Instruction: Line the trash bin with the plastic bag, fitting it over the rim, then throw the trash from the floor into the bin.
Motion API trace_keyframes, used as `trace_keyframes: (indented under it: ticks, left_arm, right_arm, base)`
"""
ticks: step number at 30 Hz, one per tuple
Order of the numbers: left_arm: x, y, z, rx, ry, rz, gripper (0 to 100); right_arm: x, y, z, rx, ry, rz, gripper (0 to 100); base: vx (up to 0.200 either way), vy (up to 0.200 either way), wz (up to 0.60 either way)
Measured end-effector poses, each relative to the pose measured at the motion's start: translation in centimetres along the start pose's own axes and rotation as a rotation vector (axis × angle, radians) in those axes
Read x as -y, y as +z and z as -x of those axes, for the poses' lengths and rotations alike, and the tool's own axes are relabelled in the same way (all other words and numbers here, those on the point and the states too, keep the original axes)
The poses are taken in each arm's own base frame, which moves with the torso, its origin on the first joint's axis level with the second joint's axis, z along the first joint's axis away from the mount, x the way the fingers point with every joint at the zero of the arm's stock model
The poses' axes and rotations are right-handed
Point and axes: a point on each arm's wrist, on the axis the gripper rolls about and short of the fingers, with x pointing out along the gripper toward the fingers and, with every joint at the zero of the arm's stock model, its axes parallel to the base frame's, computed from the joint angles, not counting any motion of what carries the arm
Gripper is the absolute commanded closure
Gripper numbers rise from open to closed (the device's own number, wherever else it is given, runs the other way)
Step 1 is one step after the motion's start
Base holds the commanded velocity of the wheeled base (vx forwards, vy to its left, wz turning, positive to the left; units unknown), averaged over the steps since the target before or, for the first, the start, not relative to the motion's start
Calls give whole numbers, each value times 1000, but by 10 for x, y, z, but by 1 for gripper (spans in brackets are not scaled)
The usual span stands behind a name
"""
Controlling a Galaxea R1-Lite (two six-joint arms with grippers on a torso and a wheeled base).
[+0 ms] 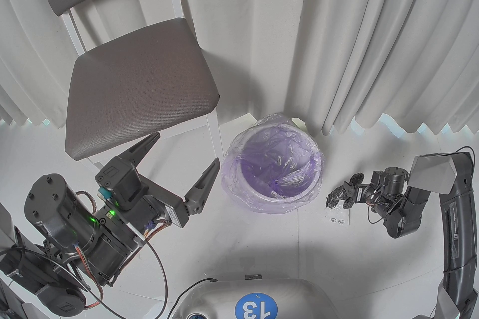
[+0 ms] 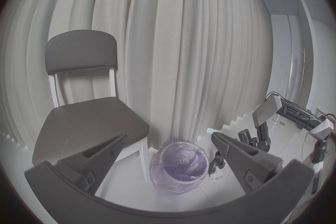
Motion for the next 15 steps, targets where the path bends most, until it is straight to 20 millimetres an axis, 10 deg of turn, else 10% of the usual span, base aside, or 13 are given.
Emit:
trace_keyframes:
  ticks: [15]
  left_arm:
    - [1,-2,1,-10,-4,-13,0]
  right_arm:
    - [-2,-3,-25,-75,1,26,0]
  base:
    - [0,0,0]
